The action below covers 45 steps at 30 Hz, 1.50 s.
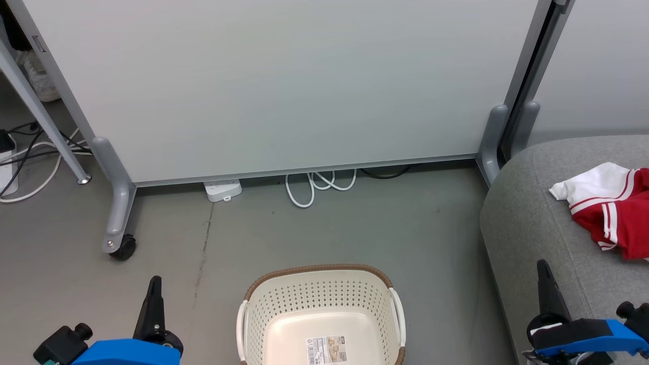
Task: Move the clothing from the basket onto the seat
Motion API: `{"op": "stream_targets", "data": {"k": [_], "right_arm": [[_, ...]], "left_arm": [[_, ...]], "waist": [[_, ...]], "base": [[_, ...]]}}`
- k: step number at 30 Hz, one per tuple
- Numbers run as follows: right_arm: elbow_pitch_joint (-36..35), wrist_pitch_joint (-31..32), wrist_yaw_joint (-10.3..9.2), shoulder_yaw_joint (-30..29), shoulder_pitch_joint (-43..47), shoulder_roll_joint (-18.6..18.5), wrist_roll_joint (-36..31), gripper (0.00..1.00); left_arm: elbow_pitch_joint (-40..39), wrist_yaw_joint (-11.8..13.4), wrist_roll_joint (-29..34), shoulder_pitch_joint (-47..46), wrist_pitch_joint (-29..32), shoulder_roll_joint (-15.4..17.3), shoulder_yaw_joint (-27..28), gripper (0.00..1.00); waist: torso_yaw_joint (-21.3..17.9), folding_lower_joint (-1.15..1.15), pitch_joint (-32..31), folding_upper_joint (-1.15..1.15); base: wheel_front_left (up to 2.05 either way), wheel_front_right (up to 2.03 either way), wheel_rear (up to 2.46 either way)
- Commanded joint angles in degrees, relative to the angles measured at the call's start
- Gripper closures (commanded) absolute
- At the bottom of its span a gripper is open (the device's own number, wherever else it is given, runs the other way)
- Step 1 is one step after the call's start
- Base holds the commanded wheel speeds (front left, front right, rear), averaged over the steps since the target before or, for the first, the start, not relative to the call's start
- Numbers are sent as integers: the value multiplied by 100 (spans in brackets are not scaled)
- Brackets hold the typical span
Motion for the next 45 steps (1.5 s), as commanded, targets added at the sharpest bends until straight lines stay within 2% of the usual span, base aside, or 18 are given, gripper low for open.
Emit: {"op": "stream_targets", "data": {"k": [1,20,45], "right_arm": [[-97,57,0,-26,-172,5,238,100],[-119,414,0,-106,-261,62,1619,100],[-138,750,-1,-176,-329,113,2915,100]], "left_arm": [[-90,-28,-197,-149,48,25,70,100],[-174,-105,-1474,-175,400,32,281,100],[-243,-172,-2669,-180,721,37,475,100]], "waist": [[-6,0,2,0],[-78,0,28,0],[-160,-1,57,0]], "base": [[0,0,0],[0,0,0],[0,0,0]]}}
